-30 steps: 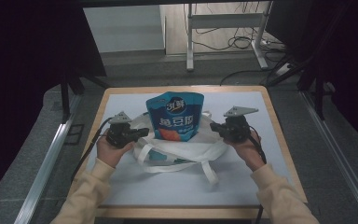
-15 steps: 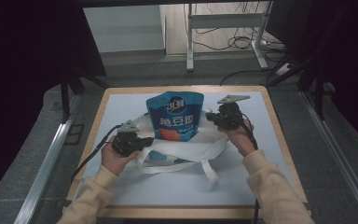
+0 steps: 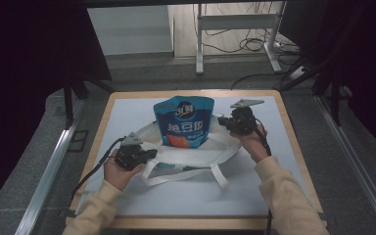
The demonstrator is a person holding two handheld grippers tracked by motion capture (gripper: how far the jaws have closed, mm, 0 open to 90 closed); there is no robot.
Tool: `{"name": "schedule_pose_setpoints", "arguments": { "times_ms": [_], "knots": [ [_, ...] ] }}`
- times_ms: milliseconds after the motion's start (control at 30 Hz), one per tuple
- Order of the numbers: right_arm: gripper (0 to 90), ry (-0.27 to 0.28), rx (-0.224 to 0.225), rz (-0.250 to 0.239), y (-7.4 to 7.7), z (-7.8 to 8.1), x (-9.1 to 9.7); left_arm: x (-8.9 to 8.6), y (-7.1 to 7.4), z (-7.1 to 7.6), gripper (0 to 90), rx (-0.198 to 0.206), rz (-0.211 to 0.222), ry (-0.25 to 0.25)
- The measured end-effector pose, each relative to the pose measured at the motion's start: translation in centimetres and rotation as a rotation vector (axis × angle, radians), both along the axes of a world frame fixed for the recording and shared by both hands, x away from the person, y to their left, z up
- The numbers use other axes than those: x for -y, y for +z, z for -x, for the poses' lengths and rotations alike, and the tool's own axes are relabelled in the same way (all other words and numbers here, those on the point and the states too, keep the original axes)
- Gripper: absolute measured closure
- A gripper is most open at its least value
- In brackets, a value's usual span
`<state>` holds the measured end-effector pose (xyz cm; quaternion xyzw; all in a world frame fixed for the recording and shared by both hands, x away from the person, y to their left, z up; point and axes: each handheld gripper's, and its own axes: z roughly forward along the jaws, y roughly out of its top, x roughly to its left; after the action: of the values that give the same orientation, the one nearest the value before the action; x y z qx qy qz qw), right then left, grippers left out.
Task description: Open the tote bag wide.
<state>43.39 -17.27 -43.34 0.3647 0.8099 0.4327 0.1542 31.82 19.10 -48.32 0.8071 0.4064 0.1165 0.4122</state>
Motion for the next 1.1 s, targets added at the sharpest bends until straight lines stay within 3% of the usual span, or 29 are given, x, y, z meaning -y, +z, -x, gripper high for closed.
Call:
{"name": "schedule_pose_setpoints", "arguments": {
  "times_ms": [133,333,467,700,800,1100],
  "knots": [
    [88.9,-0.007,0.004,0.006,-0.2,-0.4,0.1,-0.3,-0.3,0.1,90.0,-0.018,0.027,-0.001],
    [88.9,-0.020,-0.012,0.009,-0.6,-1.4,0.2,-0.7,-1.3,0.3,90.0,-0.046,0.027,-0.008],
    [88.9,-0.043,-0.060,-0.036,-1.1,-2.8,0.6,-0.8,-1.7,0.3,90.0,-0.057,0.025,-0.011],
    [88.9,-0.076,-0.118,-0.063,-2.9,-4.5,0.9,-0.7,-2.1,0.0,90.0,-0.065,0.013,-0.018],
    [88.9,-0.095,-0.153,-0.104,-3.6,-5.3,1.5,-0.6,-2.4,0.0,90.0,-0.069,0.008,-0.019],
    [89.0,-0.116,-0.179,-0.090,-4.9,-6.0,1.3,-0.6,-2.8,-0.2,90.0,-0.081,0.016,-0.016]
  ]
}}
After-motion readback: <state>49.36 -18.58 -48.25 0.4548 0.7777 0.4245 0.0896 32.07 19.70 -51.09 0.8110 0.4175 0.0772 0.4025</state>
